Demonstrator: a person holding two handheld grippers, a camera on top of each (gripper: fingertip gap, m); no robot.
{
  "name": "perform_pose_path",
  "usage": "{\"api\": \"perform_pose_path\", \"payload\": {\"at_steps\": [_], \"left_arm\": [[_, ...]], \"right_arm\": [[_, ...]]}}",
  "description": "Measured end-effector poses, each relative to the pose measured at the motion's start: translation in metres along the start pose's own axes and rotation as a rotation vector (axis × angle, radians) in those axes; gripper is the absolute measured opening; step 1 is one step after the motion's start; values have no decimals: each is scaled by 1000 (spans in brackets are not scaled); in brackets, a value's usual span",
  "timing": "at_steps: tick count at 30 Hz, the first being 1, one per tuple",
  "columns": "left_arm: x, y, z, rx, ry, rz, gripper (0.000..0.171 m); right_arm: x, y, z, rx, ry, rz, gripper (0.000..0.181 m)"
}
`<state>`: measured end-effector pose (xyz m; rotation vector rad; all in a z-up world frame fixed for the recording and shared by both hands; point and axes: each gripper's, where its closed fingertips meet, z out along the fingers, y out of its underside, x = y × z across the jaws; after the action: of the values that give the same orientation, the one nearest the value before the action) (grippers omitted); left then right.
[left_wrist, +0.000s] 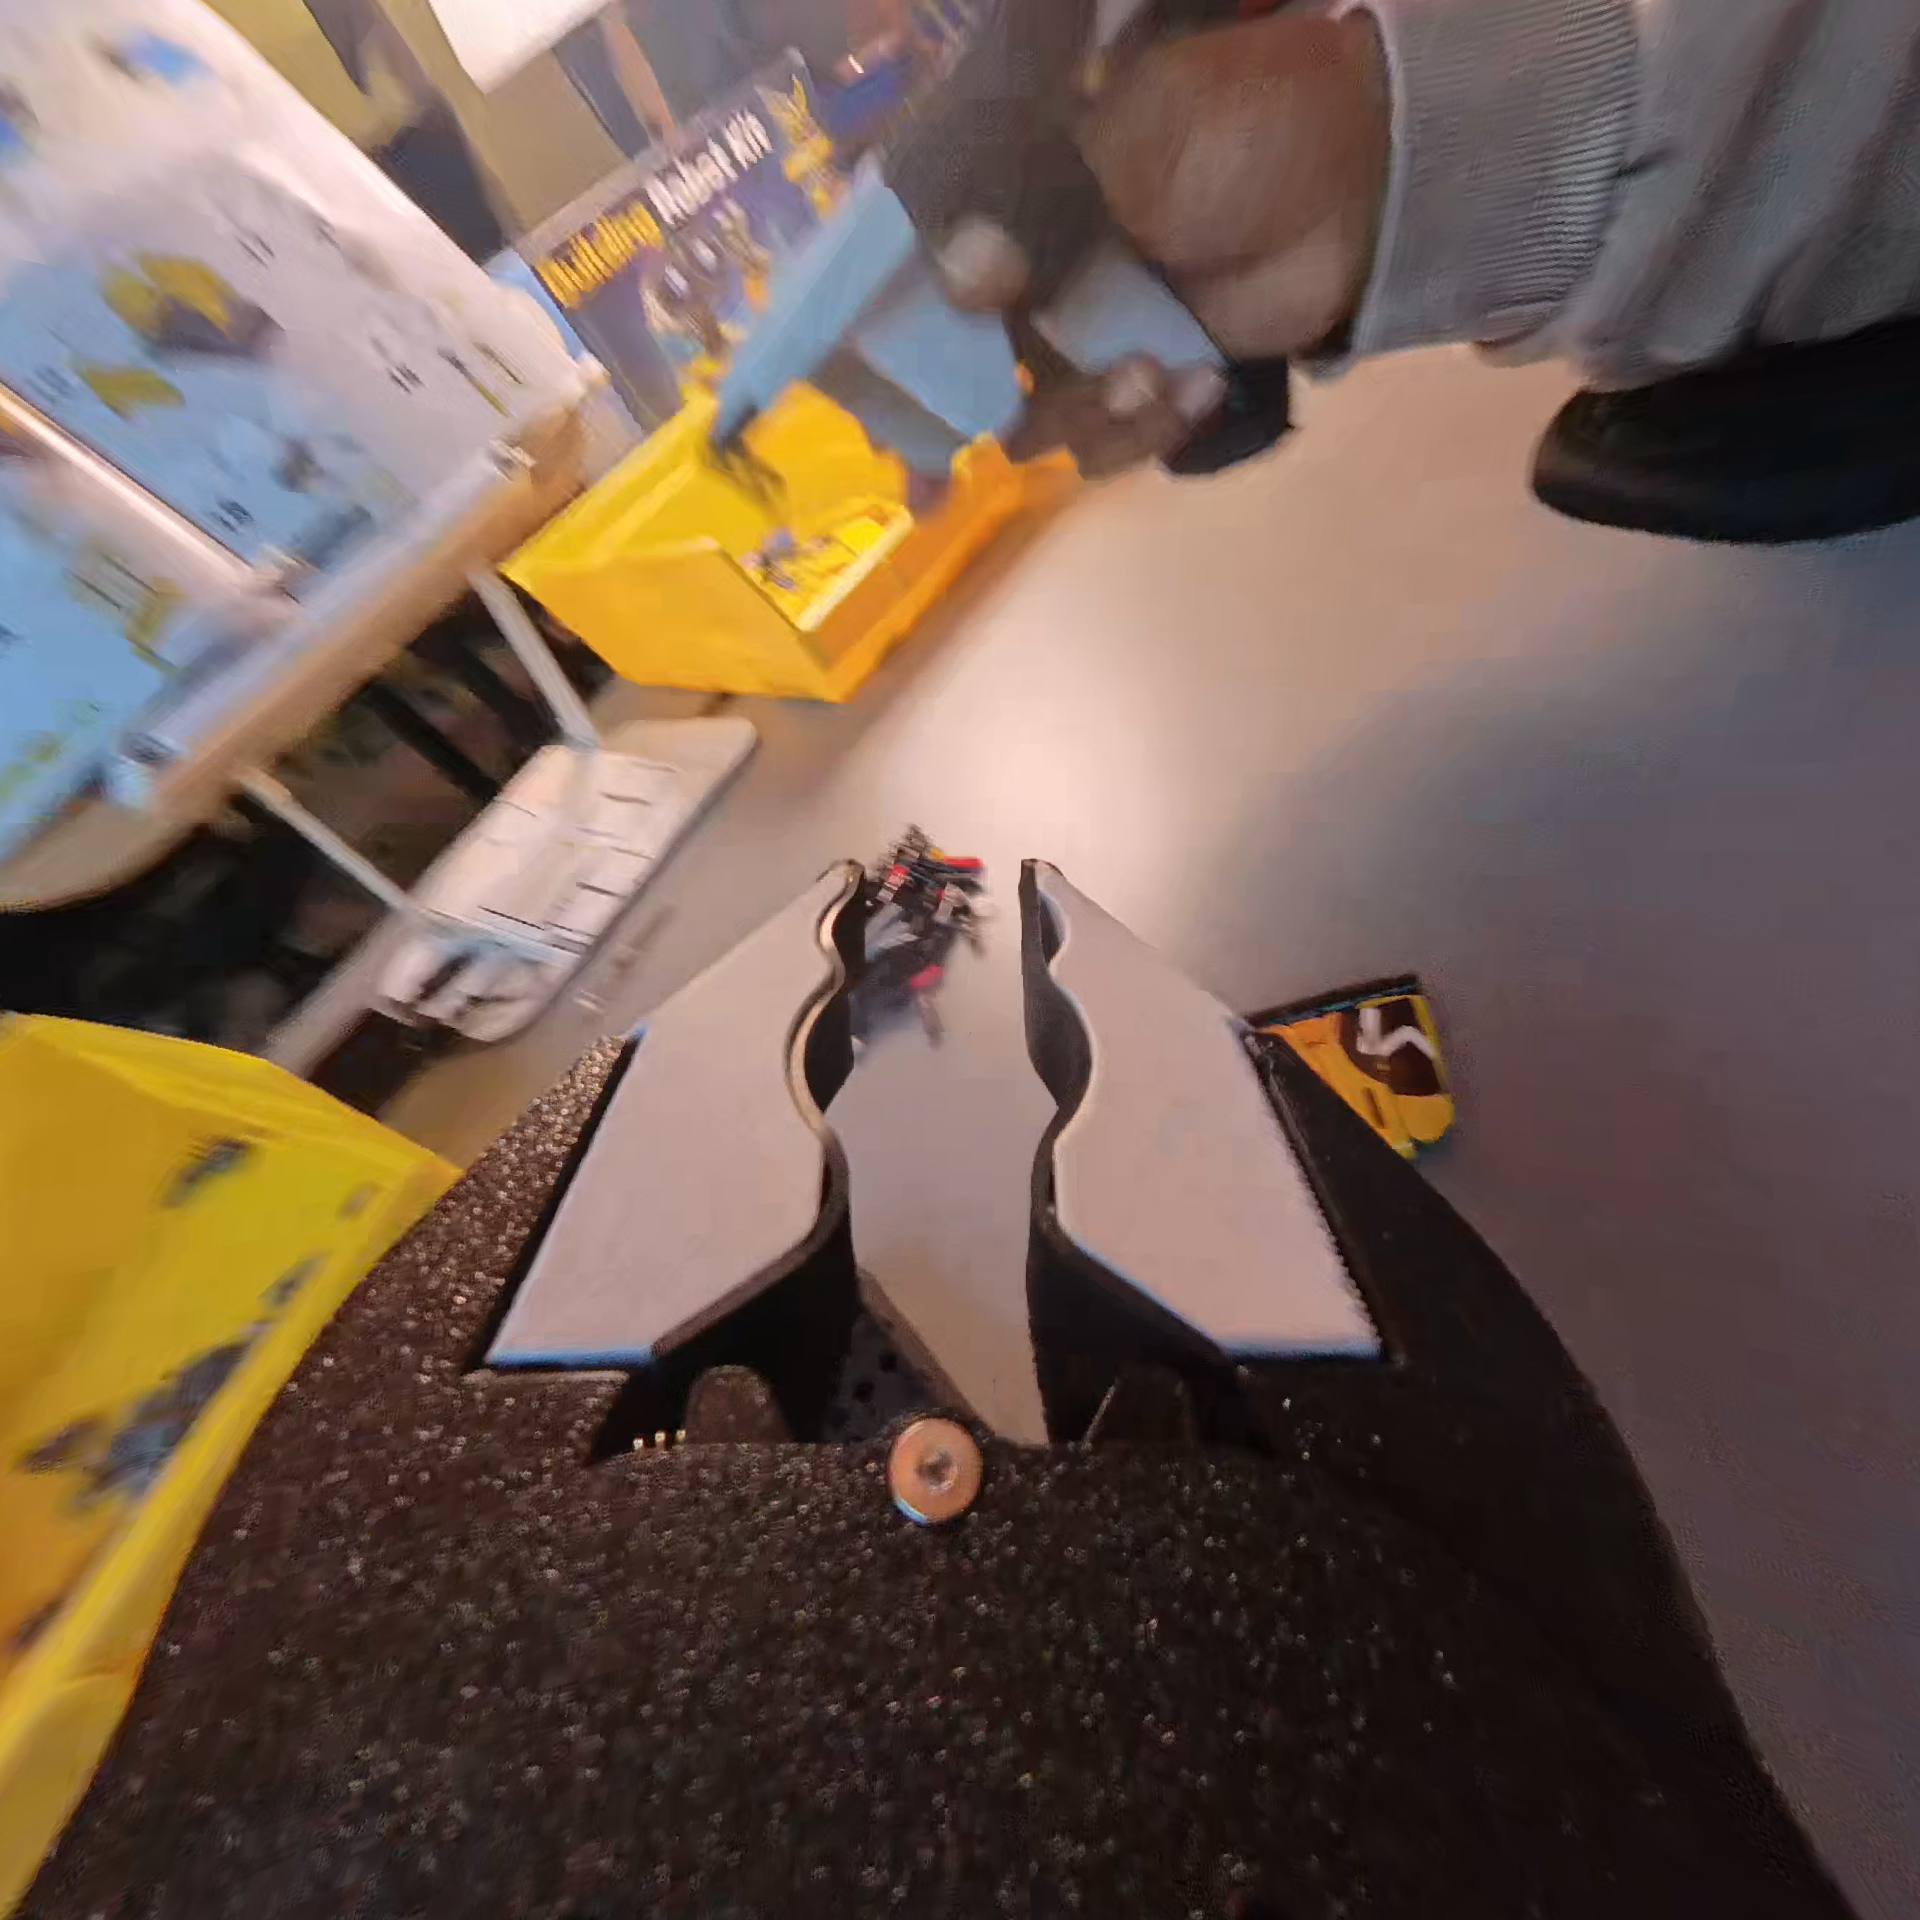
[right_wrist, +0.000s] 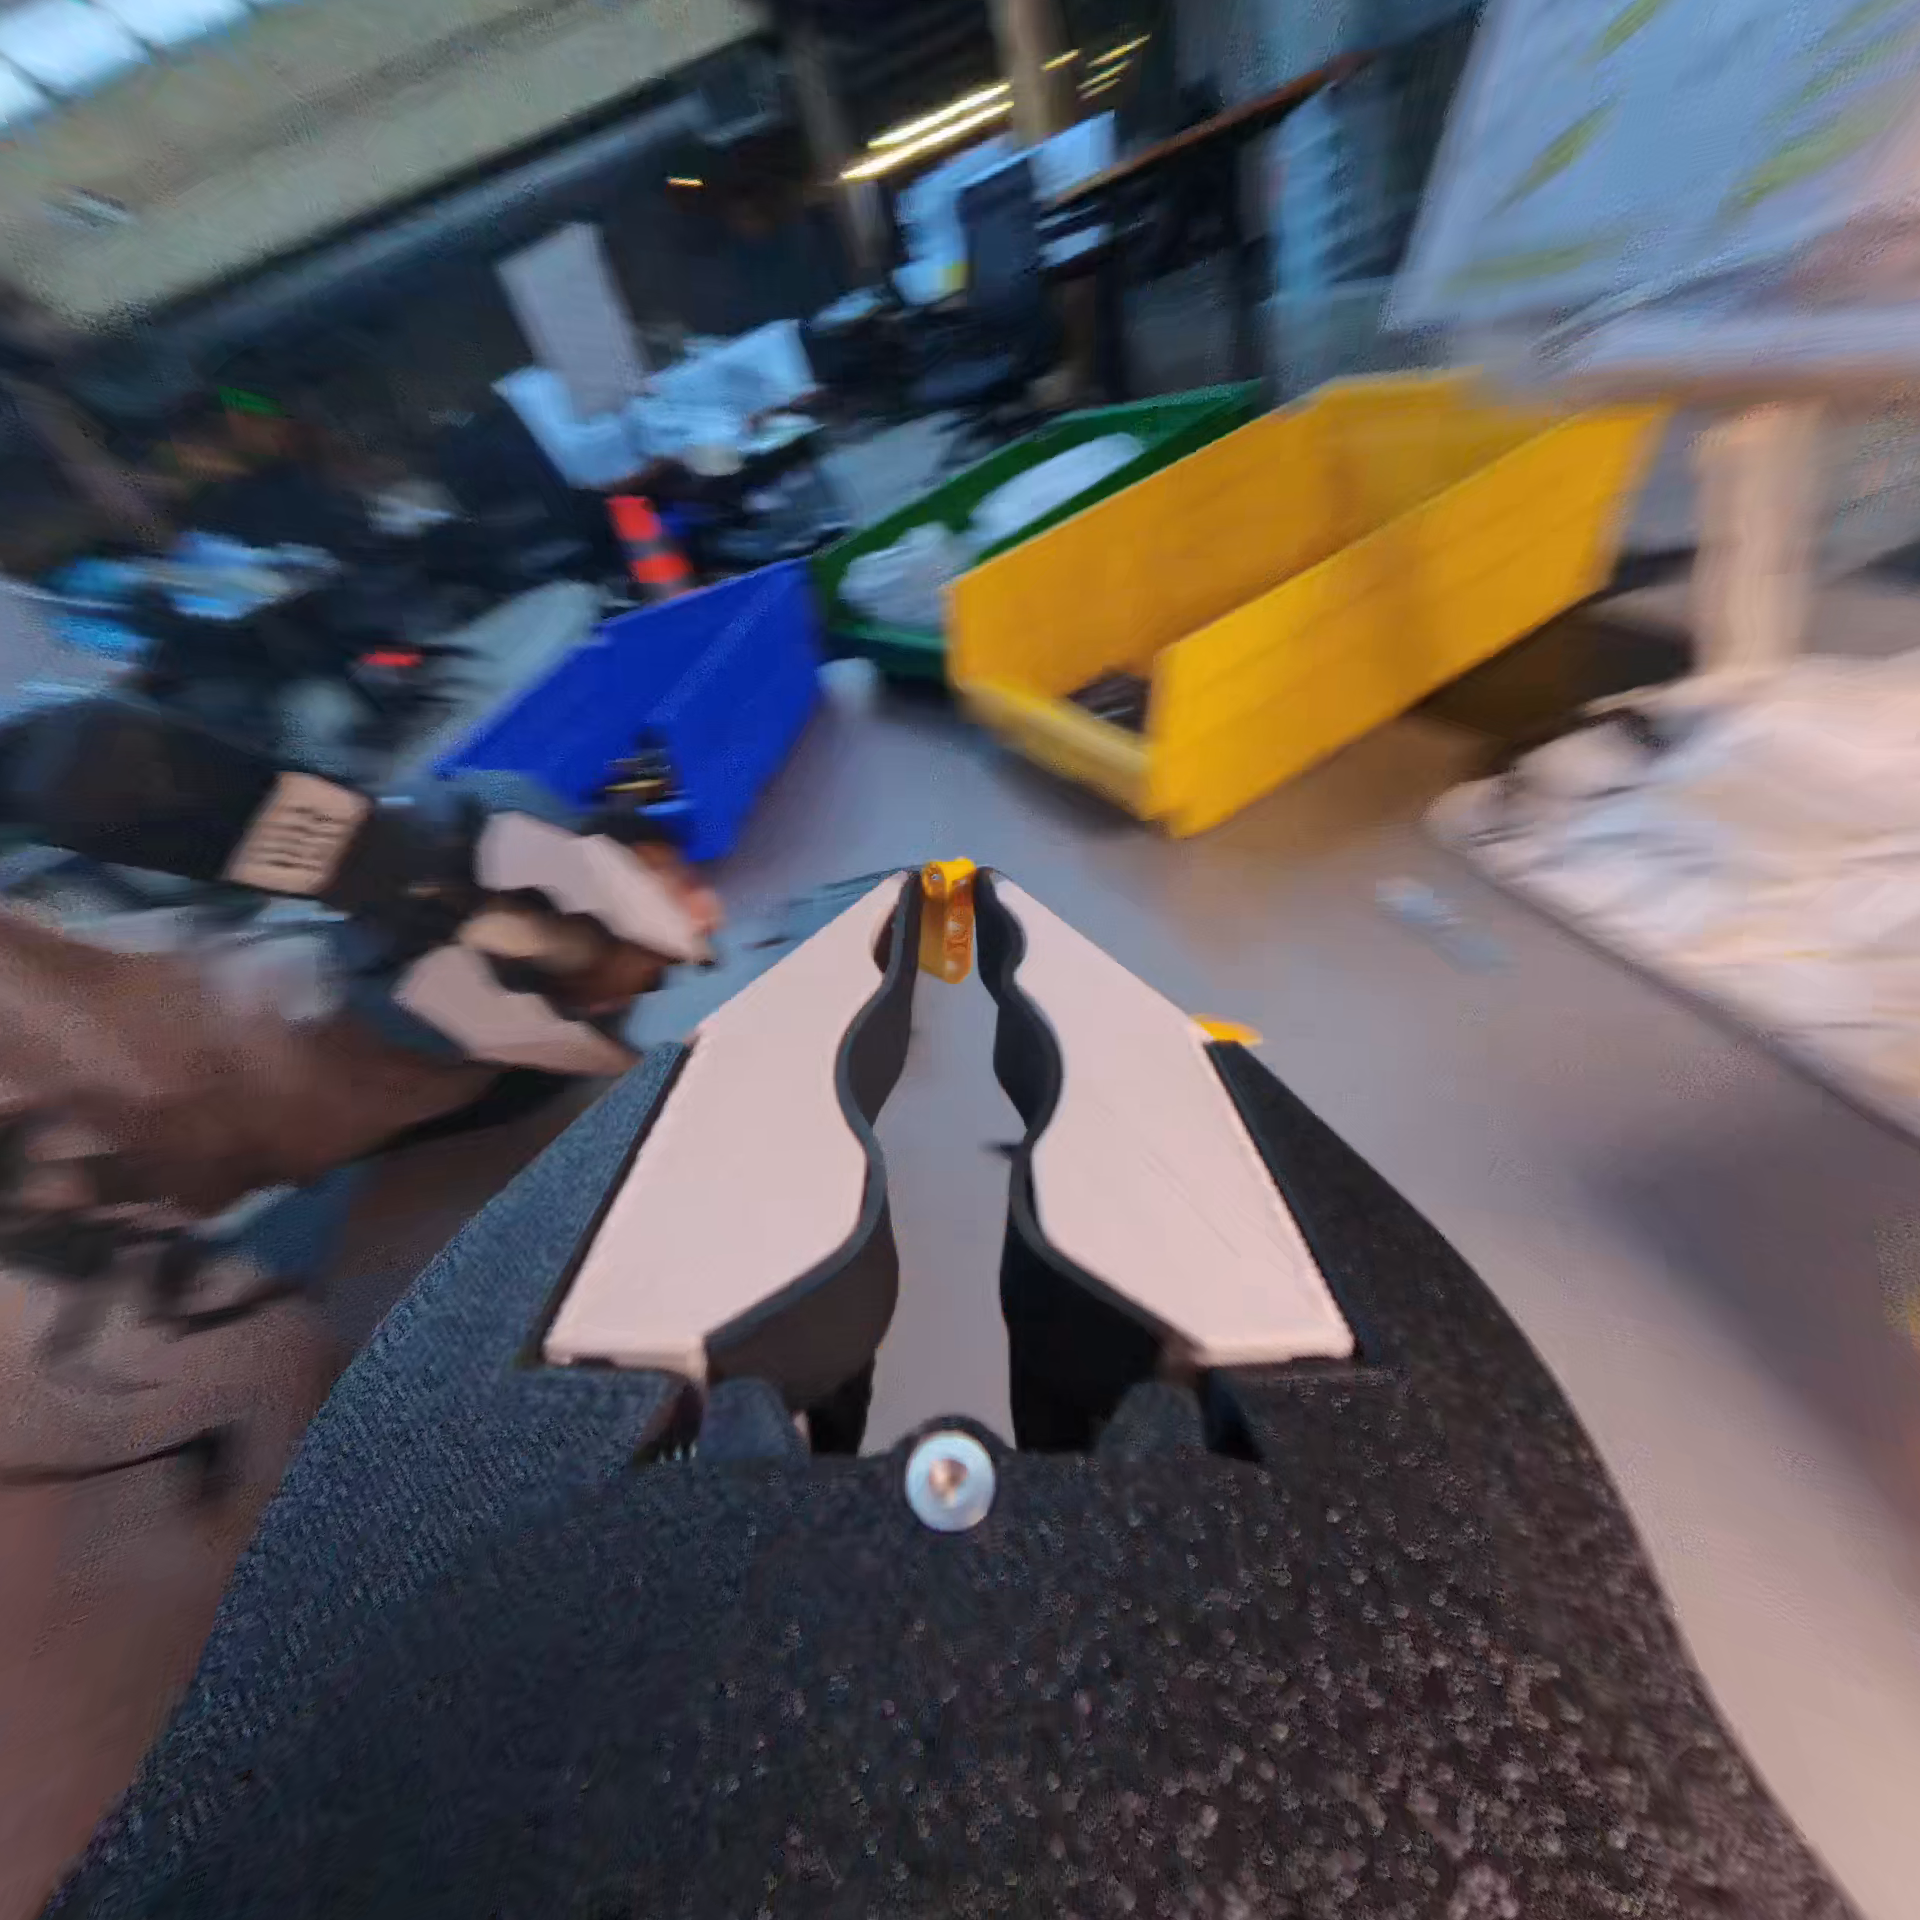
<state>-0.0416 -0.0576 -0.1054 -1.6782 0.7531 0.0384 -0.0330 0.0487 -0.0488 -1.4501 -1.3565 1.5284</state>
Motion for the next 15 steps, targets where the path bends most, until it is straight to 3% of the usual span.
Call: {"api": "perform_pose_path", "payload": {"at_steps": [3, 5, 6, 8, 11, 13, 15], "left_arm": [[29, 22, 3, -125, 282, -255, 38], [41, 37, 4, -227, 371, -351, 49], [48, 43, 3, -268, 413, -372, 51], [58, 49, 4, -313, 452, -391, 52], [74, 57, 7, -382, 492, -381, 55], [86, 60, 8, -428, 517, -366, 62], [96, 63, 9, -461, 520, -339, 65]], "right_arm": [[121, -59, -106, 54, 647, -345, 9], [190, -64, -193, -39, 1025, -435, 9], [216, -56, -230, -76, 1145, -416, 9], [254, -33, -288, -125, 1314, -345, 9], [286, 5, -337, -283, 1466, -291, 17], [285, 5, -338, -253, 1463, -289, 37], [266, -16, -321, -206, 1428, -361, 53]]}}
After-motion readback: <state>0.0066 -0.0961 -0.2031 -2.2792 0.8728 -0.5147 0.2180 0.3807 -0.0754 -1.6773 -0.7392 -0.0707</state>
